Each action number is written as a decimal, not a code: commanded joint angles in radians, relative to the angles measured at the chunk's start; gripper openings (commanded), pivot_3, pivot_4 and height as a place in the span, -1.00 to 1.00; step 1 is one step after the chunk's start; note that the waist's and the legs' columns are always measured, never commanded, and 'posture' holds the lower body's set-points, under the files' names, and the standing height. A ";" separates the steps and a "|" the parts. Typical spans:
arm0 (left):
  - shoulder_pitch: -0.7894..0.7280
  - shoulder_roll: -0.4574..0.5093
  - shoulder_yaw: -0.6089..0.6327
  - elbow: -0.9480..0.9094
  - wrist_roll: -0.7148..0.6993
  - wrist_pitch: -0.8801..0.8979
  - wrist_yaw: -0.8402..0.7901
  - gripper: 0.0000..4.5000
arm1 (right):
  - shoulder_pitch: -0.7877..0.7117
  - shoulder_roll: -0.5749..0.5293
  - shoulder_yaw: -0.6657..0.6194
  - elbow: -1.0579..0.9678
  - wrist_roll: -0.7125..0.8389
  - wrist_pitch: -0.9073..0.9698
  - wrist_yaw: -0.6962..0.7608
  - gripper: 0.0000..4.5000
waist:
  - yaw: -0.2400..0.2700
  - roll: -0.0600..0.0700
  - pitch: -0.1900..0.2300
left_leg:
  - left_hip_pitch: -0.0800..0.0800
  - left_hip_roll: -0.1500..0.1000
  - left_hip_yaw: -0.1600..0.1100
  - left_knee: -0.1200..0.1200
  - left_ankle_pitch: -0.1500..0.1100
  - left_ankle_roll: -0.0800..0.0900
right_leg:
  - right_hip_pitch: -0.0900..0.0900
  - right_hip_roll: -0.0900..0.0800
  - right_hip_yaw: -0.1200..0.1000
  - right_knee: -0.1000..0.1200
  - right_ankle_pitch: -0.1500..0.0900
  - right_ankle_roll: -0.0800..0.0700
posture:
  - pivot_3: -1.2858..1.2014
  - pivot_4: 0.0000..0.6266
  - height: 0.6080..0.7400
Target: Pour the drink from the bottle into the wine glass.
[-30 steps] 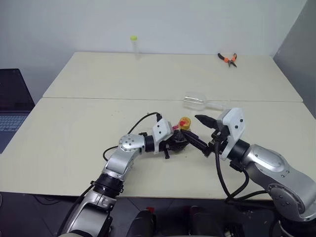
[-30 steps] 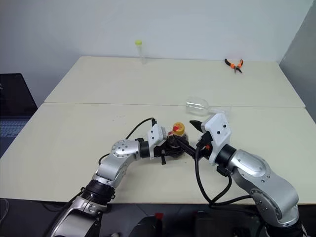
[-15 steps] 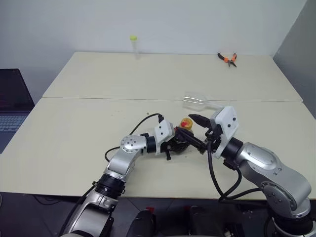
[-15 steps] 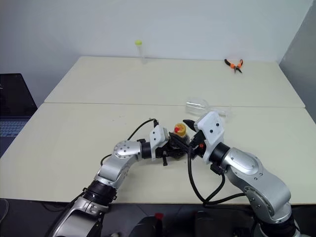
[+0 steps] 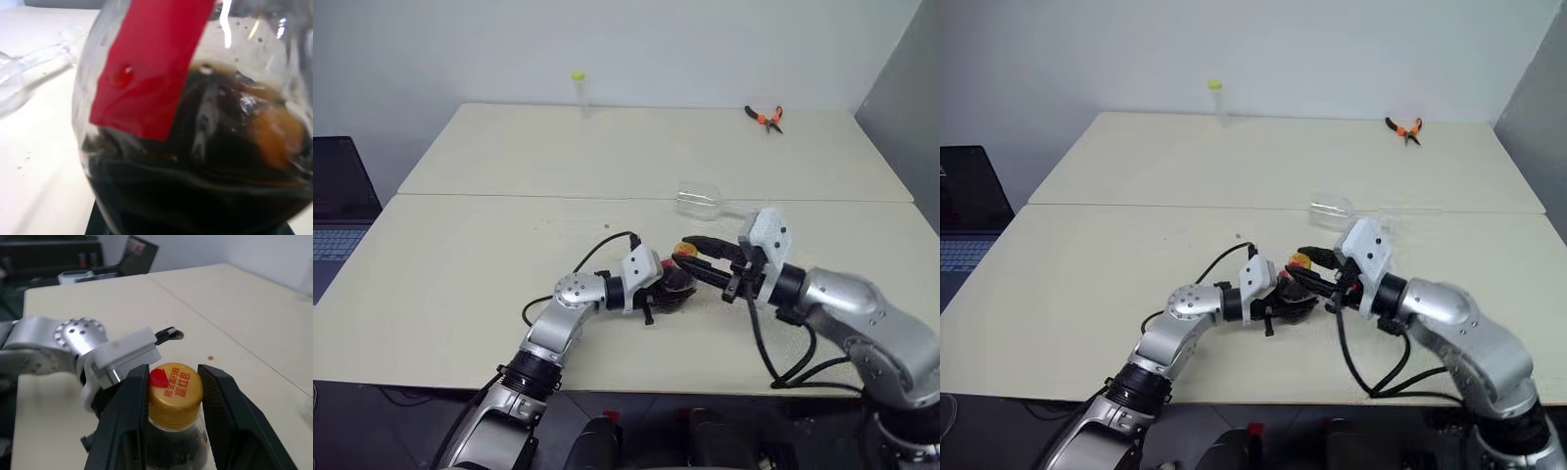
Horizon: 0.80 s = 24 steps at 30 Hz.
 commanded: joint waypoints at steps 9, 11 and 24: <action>0.032 0.055 0.019 -0.175 -0.071 0.051 -0.062 -0.53 | -0.301 -0.154 0.113 0.483 -0.056 -0.085 0.504 -0.47 | 0.000 0.001 0.001 | 0.004 0.003 -0.001 0.000 -0.002 0.003 | 0.005 0.001 0.000 -0.001 0.000 -0.001 | 0.03 -0.52 1.00; 0.035 0.051 0.021 -0.169 -0.064 0.047 -0.051 -0.53 | -0.255 -0.148 0.068 0.391 0.010 -0.018 0.462 -0.47 | 0.002 0.001 0.001 | 0.004 0.002 -0.002 0.001 -0.002 0.003 | 0.005 -0.001 0.000 -0.001 0.000 -0.001 | 0.03 -0.52 1.00; 0.011 0.018 0.026 -0.091 -0.041 -0.001 -0.024 -0.54 | 0.042 0.088 -0.143 -0.192 0.008 0.084 -0.184 0.44 | 0.008 0.002 0.002 | 0.003 0.000 -0.005 0.001 -0.002 0.003 | 0.004 -0.006 0.000 0.000 -0.001 0.001 | 0.03 -0.52 1.00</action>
